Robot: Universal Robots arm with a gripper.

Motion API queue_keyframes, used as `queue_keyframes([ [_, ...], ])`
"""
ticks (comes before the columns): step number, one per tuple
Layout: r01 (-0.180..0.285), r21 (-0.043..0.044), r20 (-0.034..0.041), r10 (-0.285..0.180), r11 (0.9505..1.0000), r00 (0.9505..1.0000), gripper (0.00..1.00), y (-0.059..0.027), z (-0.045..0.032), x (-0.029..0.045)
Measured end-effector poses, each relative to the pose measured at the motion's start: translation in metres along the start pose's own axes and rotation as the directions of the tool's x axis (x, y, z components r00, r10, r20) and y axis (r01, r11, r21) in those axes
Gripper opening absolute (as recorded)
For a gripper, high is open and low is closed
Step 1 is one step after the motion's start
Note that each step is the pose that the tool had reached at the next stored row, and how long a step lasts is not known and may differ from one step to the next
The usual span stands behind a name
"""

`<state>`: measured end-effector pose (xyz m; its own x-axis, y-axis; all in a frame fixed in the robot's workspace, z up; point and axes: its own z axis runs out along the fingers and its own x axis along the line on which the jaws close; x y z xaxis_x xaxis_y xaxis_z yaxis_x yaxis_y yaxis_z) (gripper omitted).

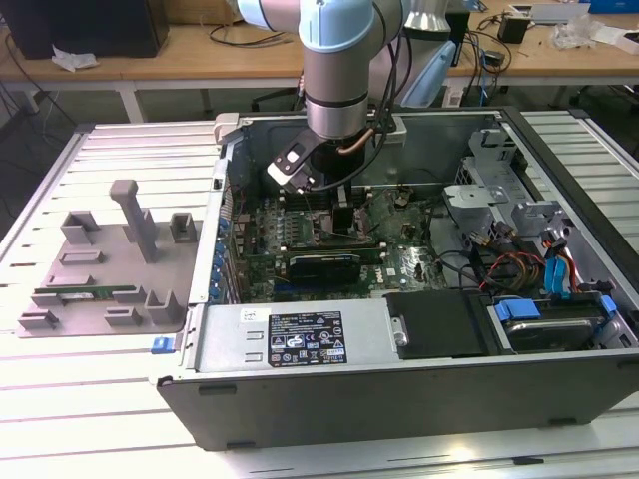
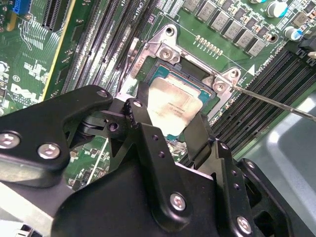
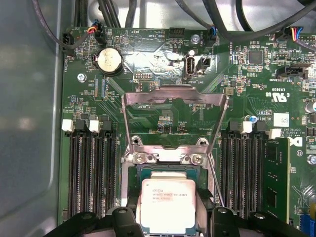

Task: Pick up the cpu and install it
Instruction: 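Place the cpu into insertion slot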

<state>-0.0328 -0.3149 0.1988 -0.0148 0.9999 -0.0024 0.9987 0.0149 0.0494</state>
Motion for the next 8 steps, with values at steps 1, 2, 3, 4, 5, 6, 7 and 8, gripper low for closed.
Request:
queue_keyframes([
  [1,0.0,0.0,0.0,0.0,1.0,1.0,0.53,0.0,0.0,0.0],
  [2,0.0,0.0,0.0,0.0,1.0,1.0,0.53,0.0,0.0001,0.0],
  [3,0.0,-0.0001,-0.0001,0.0,1.0,1.0,0.53,0.0,0.0001,0.0],
  [4,0.0,0.0,-0.0001,0.0,1.0,1.0,0.53,0.0,0.0001,0.0],
  [5,0.0,0.0,-0.0001,0.0,1.0,1.0,0.53,0.0,0.0001,0.0],
  [6,0.0,0.0,-0.0001,0.0,1.0,1.0,0.53,0.0,0.0002,0.0],
  [7,0.0,-0.0002,-0.0002,0.0,1.0,1.0,0.53,0.0,0.0002,0.0],
  [8,0.0,-0.0009,-0.0014,0.0,1.0,1.0,0.54,0.0001,0.0007,0.0003],
])
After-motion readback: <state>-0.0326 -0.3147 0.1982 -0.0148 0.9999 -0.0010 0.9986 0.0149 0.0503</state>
